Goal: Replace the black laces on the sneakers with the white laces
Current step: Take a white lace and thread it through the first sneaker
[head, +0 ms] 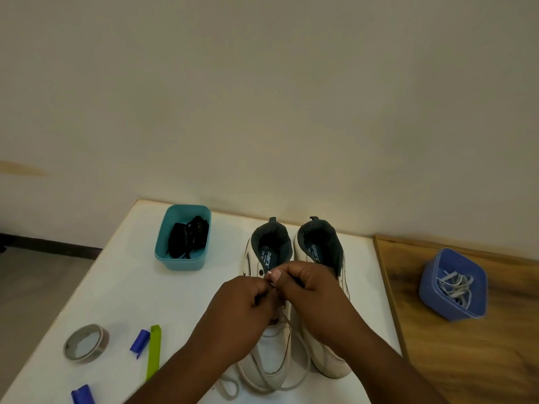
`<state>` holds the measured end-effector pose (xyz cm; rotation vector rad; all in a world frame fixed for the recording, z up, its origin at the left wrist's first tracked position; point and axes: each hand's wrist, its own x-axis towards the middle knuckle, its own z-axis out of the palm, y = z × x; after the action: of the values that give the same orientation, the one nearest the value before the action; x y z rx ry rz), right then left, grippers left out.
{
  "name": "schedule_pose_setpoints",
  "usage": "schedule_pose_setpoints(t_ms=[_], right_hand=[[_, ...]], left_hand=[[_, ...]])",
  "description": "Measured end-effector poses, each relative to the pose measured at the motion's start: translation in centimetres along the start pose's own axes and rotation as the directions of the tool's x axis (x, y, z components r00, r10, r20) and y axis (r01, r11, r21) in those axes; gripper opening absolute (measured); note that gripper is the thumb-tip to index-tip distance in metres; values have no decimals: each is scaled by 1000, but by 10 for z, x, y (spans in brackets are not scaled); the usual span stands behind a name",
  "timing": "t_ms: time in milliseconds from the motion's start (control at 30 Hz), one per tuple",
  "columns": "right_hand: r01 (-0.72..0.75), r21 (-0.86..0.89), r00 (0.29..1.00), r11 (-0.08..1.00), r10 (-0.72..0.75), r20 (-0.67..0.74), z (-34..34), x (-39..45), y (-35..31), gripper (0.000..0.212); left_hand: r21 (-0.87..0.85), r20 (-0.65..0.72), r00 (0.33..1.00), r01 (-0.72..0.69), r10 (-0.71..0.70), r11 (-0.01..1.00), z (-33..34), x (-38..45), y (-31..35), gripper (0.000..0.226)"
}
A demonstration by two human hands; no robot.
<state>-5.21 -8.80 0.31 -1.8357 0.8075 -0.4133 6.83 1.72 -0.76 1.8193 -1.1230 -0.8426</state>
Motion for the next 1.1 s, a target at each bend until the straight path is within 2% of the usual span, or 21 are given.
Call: schedule_pose_setpoints(t_ms=[133, 200, 267, 333, 400, 500, 700, 800, 933, 1100], right_hand=[[-55, 78, 998, 995, 55, 13, 2, 2, 2, 24], [-45, 51, 998, 998, 48, -50, 4, 2, 2, 18], [31, -185, 976, 982, -70, -208, 2, 4, 8, 13], [77, -495, 926, 865, -246, -285, 1, 7, 15, 12], [63, -656, 909, 752, -314, -273, 3, 11, 19, 13], [23, -786, 912, 618, -335, -237, 14, 15, 23, 8], [10, -800, 935, 600, -289, -206, 20, 17, 24, 7], [38, -741, 950, 670, -254, -182, 24, 18, 28, 10], [31, -607, 968, 794, -176, -181, 21, 23, 31, 16], [19, -582, 987, 813, -107, -117, 18, 25, 28, 13]], left_hand=[[-2, 0, 1000, 23, -23, 1000, -2, 1, 0, 38], [-9, 8, 999, 31, -31, 999, -1, 0, -1, 34], [28, -36, 998, 47, -46, 998, 0, 1, -4, 22], [47, -183, 979, 98, -88, 994, -1, 2, -9, 11], [2, -308, 940, 155, -147, 988, -5, 4, -11, 5], [41, -374, 910, 209, -179, 977, -8, 5, -15, 6], [68, -350, 926, 177, -143, 982, -2, 9, -24, 12], [83, -336, 934, 154, -118, 985, -1, 10, -27, 21], [70, -384, 919, 126, -90, 990, -3, 13, -30, 9], [118, -383, 924, 73, -22, 990, -4, 16, -32, 13]])
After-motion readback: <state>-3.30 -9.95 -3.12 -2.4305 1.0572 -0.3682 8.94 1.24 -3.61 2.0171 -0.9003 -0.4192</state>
